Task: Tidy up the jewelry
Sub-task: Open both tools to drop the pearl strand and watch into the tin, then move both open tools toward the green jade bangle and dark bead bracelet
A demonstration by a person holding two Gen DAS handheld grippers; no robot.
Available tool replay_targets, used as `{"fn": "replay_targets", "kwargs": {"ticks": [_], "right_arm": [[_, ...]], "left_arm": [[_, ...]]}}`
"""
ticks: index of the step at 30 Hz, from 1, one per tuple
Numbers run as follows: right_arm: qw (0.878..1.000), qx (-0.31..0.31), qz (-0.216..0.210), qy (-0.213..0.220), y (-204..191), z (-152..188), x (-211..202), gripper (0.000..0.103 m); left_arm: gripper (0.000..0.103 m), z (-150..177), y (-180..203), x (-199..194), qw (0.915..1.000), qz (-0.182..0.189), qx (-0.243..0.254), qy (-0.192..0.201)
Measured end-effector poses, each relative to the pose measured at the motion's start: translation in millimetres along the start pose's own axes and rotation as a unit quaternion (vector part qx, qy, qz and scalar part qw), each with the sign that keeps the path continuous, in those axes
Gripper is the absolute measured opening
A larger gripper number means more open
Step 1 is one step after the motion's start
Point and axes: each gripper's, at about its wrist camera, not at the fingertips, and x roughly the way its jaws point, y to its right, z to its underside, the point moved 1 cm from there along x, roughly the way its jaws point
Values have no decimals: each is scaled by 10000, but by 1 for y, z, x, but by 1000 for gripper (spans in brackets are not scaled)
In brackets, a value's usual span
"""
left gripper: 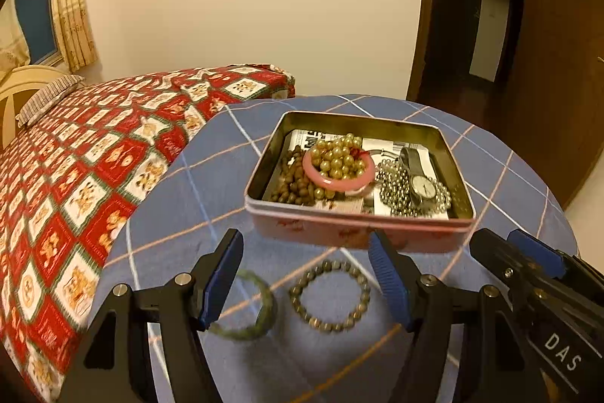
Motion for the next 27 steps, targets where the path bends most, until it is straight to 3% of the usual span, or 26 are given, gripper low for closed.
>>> {"fn": "replay_targets", "kwargs": {"ticks": [12, 27], "right_arm": [[9998, -211, 30, 43, -17, 19, -24, 56], [9989, -471, 26, 64, -39, 28, -40, 56]], "left_arm": [[69, 19, -14, -39, 9997, -128, -84, 200], [69, 43, -37, -58, 9994, -146, -277, 178]]}}
